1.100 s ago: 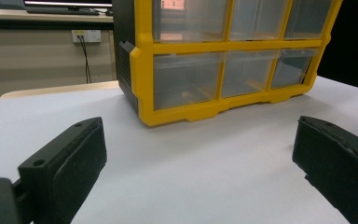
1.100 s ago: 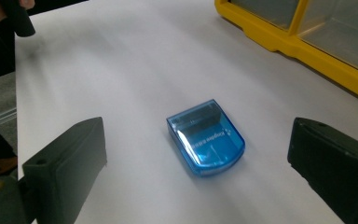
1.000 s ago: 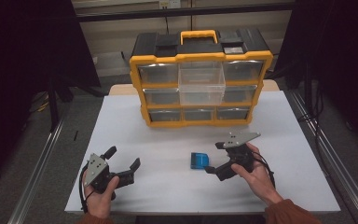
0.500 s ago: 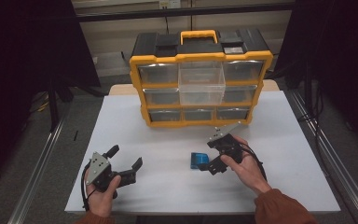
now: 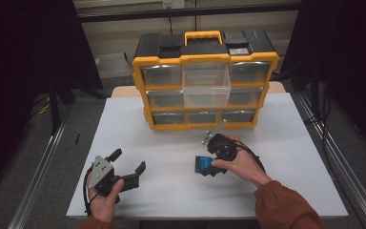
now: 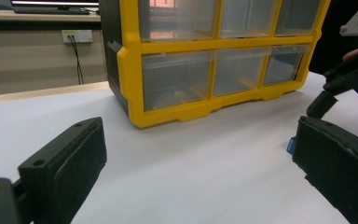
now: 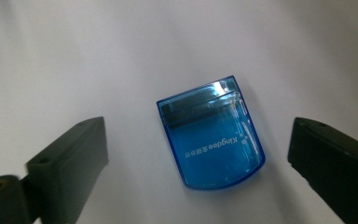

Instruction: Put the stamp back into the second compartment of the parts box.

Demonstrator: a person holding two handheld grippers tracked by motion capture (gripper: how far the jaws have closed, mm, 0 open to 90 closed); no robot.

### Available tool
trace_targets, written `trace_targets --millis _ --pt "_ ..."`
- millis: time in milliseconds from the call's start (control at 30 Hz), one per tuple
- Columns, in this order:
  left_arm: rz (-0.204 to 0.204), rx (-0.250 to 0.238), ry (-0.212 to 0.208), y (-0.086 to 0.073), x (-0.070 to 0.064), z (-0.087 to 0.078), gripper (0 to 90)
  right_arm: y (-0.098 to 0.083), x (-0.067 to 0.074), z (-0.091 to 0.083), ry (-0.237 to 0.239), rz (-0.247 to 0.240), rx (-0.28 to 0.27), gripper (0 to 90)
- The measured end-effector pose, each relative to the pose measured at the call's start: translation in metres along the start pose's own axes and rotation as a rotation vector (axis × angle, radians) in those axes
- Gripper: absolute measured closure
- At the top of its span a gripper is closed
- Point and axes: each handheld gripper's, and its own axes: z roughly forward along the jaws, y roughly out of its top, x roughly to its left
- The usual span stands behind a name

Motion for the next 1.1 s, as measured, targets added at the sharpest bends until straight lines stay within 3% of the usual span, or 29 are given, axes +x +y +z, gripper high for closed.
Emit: trace_targets --millis 67,133,200,300,500,533,567,667,700,767,800,867,933,967,1000,1033,1100 --pt "-0.002 0.004 -0.002 0.000 -0.001 0.000 3.1 0.005 -0.003 0.002 0.006 -0.025 0.038 6.8" --pt "-0.003 0.003 -0.008 0.000 -0.001 0.000 3.0 0.008 -0.004 0.004 0.004 -0.015 0.064 6.7" --pt "0.006 0.004 -0.002 0.000 -0.001 0.000 3.1 0.010 -0.005 0.006 0.016 -0.042 0.081 14.2" --pt "0.009 0.013 0.002 0.000 -0.001 -0.001 3.1 0.011 -0.007 0.009 0.019 -0.062 0.095 18.4" --pt "-0.002 0.007 -0.005 0.000 -0.001 0.000 3.0 0.011 -0.008 0.015 0.023 -0.034 0.150 24.5" --pt "0.002 0.012 0.007 0.000 -0.001 0.000 3.1 0.012 -0.009 0.016 0.036 -0.036 0.151 25.9" --pt "-0.006 0.010 0.003 -0.001 -0.001 0.001 3.0 0.011 -0.010 0.018 0.019 -0.063 0.130 27.2" --pt "-0.002 0.011 -0.001 -0.001 -0.001 0.001 3.1 0.011 -0.011 0.022 0.051 -0.084 0.150 30.9" --pt "-0.004 0.009 0.001 -0.001 -0.002 0.001 3.1 0.010 -0.010 0.025 0.023 -0.102 0.149 31.1" --pt "0.005 0.014 -0.002 -0.001 -0.001 0.001 3.0 0.011 -0.009 0.025 0.036 -0.095 0.162 32.7" --pt "0.007 0.018 -0.003 -0.001 -0.001 0.000 3.1 0.010 -0.010 0.025 0.027 -0.109 0.164 36.1" --pt "0.006 0.014 0.002 -0.001 -0.002 0.001 3.1 0.009 -0.008 0.024 0.008 -0.085 0.155 38.0" --pt "0.009 0.013 0.002 -0.001 -0.002 0.001 3.1 0.009 -0.009 0.024 -0.002 -0.108 0.160 40.8" --pt "0.009 0.015 0.003 -0.001 -0.002 0.001 3.0 0.010 -0.005 0.022 -0.011 -0.065 0.202 41.4" --pt "0.007 0.014 0.002 -0.001 -0.002 0.001 3.1 0.009 -0.008 0.024 0.002 -0.124 0.165 41.8" --pt "0.007 0.015 0.003 -0.001 -0.002 0.001 3.1 0.009 -0.006 0.024 -0.017 -0.104 0.174 42.3" --pt "0.015 0.018 -0.007 -0.001 0.000 0.001 3.1 0.010 -0.006 0.024 -0.023 -0.119 0.175 42.4"
